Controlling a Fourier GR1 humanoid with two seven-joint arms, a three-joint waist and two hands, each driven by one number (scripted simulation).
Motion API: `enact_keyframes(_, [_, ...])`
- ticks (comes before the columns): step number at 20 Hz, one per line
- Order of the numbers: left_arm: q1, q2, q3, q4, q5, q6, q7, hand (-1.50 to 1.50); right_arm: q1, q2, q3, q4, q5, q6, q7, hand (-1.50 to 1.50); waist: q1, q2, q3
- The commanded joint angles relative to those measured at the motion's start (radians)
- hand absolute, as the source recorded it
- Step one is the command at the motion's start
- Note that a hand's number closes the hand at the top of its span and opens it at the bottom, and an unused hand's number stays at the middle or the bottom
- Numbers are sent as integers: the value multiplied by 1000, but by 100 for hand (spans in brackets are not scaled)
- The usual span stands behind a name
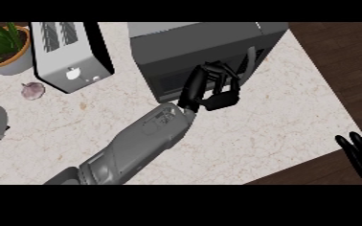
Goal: Pick up the milk, place it into the microwave and close the microwave
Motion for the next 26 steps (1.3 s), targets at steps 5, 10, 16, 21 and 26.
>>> enact_keyframes(5, [-45, 0, 55, 94, 81, 21, -35, 150, -5, -14, -1, -16, -45, 8, 19, -150, -19, 14, 2])
enact_keyframes(10, [-57, 0, 60, 87, 106, 44, -91, 150, -23, -33, 12, -37, -67, 28, 32, -150, -18, 18, 0])
enact_keyframes(16, [-52, 0, 46, 109, 130, 52, -132, 150, -29, -52, 21, -71, -93, 44, 46, -150, -26, 22, -1])
enact_keyframes(21, [-49, 0, 33, 114, 151, 59, -167, 150, -34, -70, 17, -72, -107, 52, 58, -150, -28, 25, 1])
enact_keyframes(26, [-54, 0, 34, 124, 172, 64, -193, 150, -21, -82, 19, -89, -125, 58, 71, -150, -37, 23, 1])
